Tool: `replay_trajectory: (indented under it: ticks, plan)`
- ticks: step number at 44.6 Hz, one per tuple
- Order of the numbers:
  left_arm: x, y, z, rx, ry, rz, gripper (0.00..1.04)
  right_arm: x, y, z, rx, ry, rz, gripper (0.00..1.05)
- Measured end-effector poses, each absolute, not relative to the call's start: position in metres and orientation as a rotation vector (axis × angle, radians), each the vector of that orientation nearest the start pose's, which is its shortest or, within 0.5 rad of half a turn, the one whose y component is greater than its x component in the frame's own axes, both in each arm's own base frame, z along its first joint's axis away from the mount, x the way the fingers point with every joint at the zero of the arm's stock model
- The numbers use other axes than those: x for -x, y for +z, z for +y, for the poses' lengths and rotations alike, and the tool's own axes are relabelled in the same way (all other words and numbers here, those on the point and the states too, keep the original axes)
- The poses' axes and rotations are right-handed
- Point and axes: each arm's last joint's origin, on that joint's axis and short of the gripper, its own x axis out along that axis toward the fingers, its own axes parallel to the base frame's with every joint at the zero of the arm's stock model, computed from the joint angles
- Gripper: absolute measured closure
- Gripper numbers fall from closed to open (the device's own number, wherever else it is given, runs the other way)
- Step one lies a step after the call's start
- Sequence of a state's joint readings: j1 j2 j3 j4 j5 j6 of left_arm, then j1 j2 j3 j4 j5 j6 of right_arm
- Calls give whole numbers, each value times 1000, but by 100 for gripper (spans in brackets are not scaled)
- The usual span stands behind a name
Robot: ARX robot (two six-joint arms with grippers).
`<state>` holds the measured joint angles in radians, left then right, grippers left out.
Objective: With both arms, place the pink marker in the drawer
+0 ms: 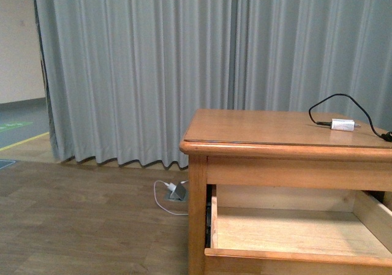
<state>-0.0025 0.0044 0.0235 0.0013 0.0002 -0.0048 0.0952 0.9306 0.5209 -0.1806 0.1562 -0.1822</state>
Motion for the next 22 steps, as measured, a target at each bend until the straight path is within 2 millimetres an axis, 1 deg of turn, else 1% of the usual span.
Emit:
replay_trajectory:
  ticks: [3, 6, 7, 11, 16, 18, 22]
  plan:
    - [-96, 171, 0, 5, -3, -20, 15, -195, 209, 14, 285, 34, 627, 8]
    - [-96, 171, 0, 4, -3, -20, 5, -203, 203, 13, 302, 63, 633, 8]
    - [-96, 171, 0, 4, -3, -20, 4, -206, 201, 13, 304, 74, 633, 8]
    - [-96, 171, 0, 4, -3, -20, 7, -218, 189, 10, 317, 102, 644, 8]
    - [-96, 171, 0, 4, -3, -20, 6, -235, 171, 6, 278, 124, 629, 8]
    - [-96, 171, 0, 4, -3, -20, 6, -242, 162, 3, 249, 123, 609, 8]
    - [-96, 171, 0, 4, -3, -20, 6, -256, 135, -4, 185, 117, 545, 8]
